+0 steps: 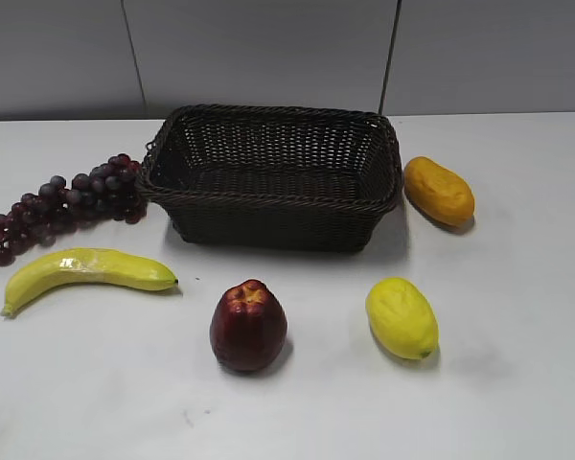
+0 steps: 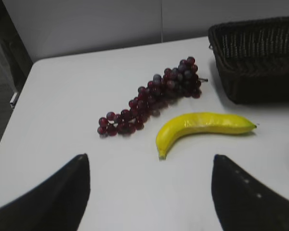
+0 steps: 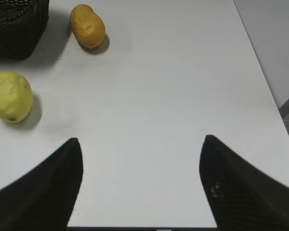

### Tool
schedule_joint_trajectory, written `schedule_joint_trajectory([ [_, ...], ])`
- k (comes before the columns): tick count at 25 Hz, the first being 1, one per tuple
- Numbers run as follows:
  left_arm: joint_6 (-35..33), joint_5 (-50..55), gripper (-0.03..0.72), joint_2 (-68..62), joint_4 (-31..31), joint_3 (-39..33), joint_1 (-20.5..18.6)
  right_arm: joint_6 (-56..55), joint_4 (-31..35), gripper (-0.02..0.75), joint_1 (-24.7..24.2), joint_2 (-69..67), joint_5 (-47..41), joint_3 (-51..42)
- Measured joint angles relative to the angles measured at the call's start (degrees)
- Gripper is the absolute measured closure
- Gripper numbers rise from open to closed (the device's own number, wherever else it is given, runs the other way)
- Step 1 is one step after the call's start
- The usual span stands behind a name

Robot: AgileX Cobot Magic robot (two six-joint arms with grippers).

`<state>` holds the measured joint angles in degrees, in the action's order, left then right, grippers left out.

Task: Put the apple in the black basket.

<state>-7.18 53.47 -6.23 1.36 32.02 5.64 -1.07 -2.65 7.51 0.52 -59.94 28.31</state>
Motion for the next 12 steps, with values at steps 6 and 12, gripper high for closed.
schedule_joint_trajectory([
  [6,0.0,-6.0,0.109,-13.6,2.3,3.8,0.0,0.0,0.0,0.165,0.0,0.0,0.0,0.0],
  [12,0.0,-7.5,0.109,-30.3,7.4,8.9,0.0,0.0,0.0,0.165,0.0,0.0,0.0,0.0],
])
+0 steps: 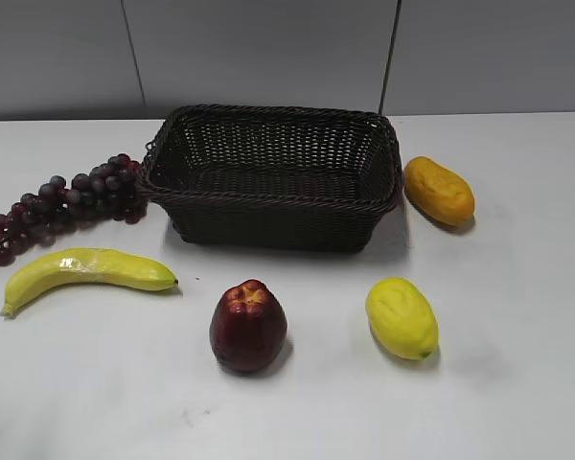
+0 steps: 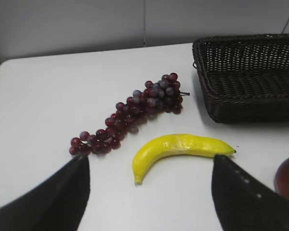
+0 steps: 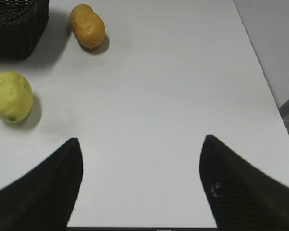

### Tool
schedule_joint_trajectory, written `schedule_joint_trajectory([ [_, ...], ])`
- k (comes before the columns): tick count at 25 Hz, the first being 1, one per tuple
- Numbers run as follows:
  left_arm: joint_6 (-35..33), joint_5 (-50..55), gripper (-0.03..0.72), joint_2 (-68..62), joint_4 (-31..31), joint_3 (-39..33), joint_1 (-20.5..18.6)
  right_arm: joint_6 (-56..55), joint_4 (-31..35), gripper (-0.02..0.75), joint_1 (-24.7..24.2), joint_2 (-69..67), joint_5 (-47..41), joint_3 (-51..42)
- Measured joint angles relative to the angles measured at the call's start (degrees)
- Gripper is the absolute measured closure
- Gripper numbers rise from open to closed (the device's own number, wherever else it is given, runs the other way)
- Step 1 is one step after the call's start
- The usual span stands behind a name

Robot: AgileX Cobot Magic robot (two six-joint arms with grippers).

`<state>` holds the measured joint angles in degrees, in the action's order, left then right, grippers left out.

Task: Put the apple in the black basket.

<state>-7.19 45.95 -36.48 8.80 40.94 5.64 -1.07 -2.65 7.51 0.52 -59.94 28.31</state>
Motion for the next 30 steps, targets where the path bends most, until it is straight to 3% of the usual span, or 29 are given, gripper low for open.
schedule_joint_trajectory([
  [8,-7.3,7.4,0.109,-23.1,8.1,13.2,0.1,0.0,0.0,0.165,0.0,0.0,0.0,0.0],
  [11,-11.7,7.6,0.109,-29.6,12.3,17.4,2.2,0.0,0.0,0.165,0.0,0.0,0.0,0.0],
  [14,-12.8,7.3,0.109,-34.4,13.3,20.5,7.8,0.0,0.0,0.165,0.0,0.0,0.0,0.0],
  [17,-13.2,7.3,0.109,-38.8,12.8,22.7,15.9,0.0,0.0,0.165,0.0,0.0,0.0,0.0],
  [24,-13.3,4.7,0.109,-49.1,4.8,26.8,34.9,0.0,0.0,0.165,0.0,0.0,0.0,0.0],
  [27,-9.6,4.6,0.109,-53.9,-1.9,28.5,39.9,0.0,0.0,0.165,0.0,0.0,0.0,0.0],
  [30,-6.9,4.5,0.109,-58.6,-6.2,29.2,41.1,0.0,0.0,0.165,0.0,0.0,0.0,0.0],
])
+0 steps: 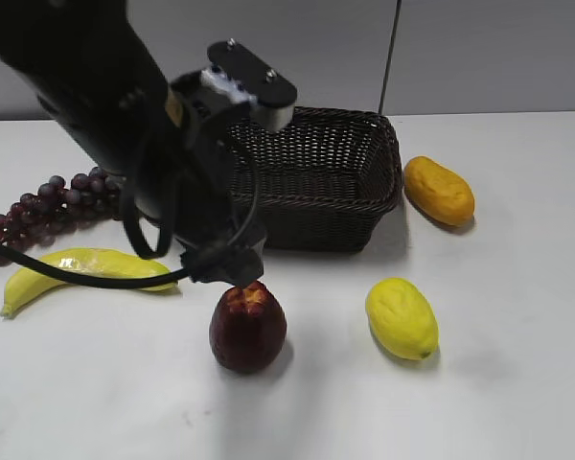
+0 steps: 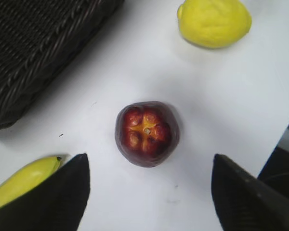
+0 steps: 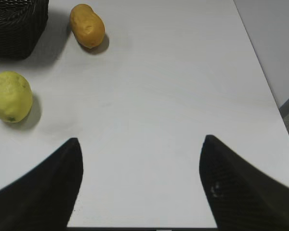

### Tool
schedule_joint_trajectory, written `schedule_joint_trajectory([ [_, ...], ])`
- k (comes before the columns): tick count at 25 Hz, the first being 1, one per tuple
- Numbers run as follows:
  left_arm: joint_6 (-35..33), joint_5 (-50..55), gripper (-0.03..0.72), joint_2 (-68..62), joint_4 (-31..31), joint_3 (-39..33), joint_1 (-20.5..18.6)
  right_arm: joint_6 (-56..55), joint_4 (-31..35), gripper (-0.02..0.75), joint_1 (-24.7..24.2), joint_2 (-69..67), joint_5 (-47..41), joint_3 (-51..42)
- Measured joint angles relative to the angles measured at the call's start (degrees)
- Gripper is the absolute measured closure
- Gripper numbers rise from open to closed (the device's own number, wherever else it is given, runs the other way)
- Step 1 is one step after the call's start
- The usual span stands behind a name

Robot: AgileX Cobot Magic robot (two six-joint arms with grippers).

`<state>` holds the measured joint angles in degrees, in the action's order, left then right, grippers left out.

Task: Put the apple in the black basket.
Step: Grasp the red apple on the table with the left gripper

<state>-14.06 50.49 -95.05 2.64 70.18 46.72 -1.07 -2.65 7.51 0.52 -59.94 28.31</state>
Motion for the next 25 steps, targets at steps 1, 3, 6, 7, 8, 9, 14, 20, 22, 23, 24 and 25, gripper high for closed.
schedule_joint_trajectory([
  [1,0.4,0.0,0.109,-1.6,-0.5,0.0,0.0,0.0,0.0,0.165,0.0,0.0,0.0,0.0],
  [3,0.7,-0.2,0.109,-4.3,-1.1,0.0,0.0,0.0,0.0,0.165,0.0,0.0,0.0,0.0],
  [6,0.9,-0.8,0.109,-7.5,-1.1,0.1,0.0,0.0,0.0,0.165,0.0,0.0,0.0,0.0],
  [7,0.9,-1.1,0.109,-8.4,-1.1,0.1,0.0,0.0,0.0,0.165,0.0,0.0,0.0,0.0],
  [8,0.9,-1.7,0.109,-9.2,-1.1,0.1,0.0,0.0,0.0,0.165,0.0,0.0,0.0,0.0],
  [9,0.9,-2.2,0.109,-9.7,-1.0,0.1,0.0,0.0,0.0,0.165,0.0,0.0,0.0,0.0],
  [14,0.9,-5.7,0.109,-12.0,-0.2,0.1,0.0,0.0,0.0,0.165,0.0,0.0,0.0,0.0],
  [20,0.9,-7.9,0.109,-13.4,-0.2,0.2,0.0,0.0,0.0,0.165,0.0,0.0,0.0,0.0],
  [22,0.9,-7.9,0.109,-14.0,-0.2,0.2,0.0,0.0,0.0,0.165,0.0,0.0,0.0,0.0],
  [23,0.9,-7.9,0.109,-14.4,-0.2,0.3,0.0,0.0,0.0,0.165,0.0,0.0,0.0,0.0],
  [24,0.9,-8.0,0.109,-14.8,-0.2,0.3,0.0,0.0,0.0,0.165,0.0,0.0,0.0,0.0],
  [25,0.9,-8.0,0.109,-15.3,-0.2,0.3,0.0,0.0,0.0,0.165,0.0,0.0,0.0,0.0],
])
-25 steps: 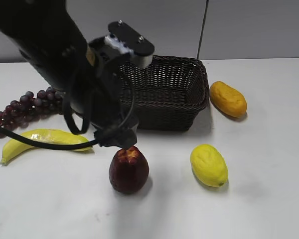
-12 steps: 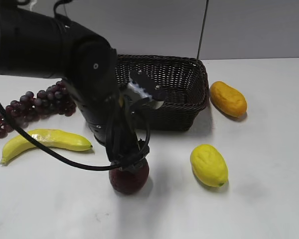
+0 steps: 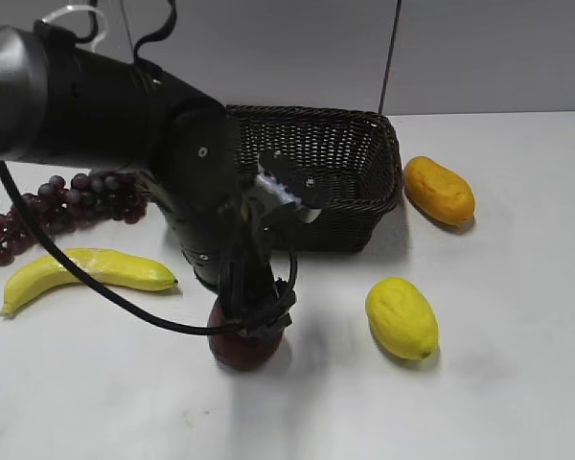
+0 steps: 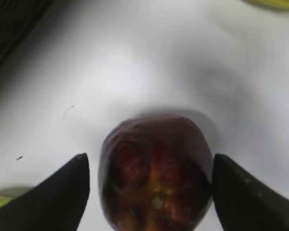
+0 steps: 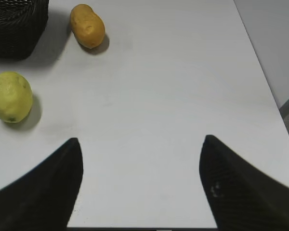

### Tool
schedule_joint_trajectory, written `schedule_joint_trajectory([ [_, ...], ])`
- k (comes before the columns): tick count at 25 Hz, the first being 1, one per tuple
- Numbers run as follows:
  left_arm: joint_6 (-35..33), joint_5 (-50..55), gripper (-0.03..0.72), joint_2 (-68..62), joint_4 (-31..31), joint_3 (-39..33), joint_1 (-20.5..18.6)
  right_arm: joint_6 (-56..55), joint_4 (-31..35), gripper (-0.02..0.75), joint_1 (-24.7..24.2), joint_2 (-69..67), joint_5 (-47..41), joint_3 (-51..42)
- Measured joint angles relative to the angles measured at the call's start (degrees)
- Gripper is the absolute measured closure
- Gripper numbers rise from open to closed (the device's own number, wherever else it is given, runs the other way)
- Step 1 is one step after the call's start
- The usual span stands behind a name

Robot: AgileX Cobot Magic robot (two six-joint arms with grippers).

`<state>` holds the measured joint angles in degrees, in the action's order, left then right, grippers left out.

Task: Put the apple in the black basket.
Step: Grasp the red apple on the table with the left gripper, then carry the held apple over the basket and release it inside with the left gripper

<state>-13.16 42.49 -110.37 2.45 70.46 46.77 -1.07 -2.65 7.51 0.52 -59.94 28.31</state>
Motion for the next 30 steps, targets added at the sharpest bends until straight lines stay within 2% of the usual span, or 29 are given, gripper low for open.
schedule_joint_trajectory([
  [12,0.0,1.6,0.138,-0.2,-0.1,0.4,0.0,0.0,0.0,0.165,0.0,0.0,0.0,0.0],
  [18,0.0,4.6,0.139,2.1,-2.5,1.4,0.0,0.0,0.0,0.165,0.0,0.0,0.0,0.0],
  [21,0.0,9.1,0.141,3.8,-3.0,4.7,0.0,0.0,0.0,0.165,0.0,0.0,0.0,0.0],
  [26,0.0,16.9,0.141,5.8,-5.7,14.9,0.0,-0.1,0.0,0.165,0.0,0.0,0.0,0.0],
  [30,0.0,15.9,0.141,5.8,-9.5,24.0,-0.6,0.0,0.0,0.165,0.0,0.0,0.0,0.0],
])
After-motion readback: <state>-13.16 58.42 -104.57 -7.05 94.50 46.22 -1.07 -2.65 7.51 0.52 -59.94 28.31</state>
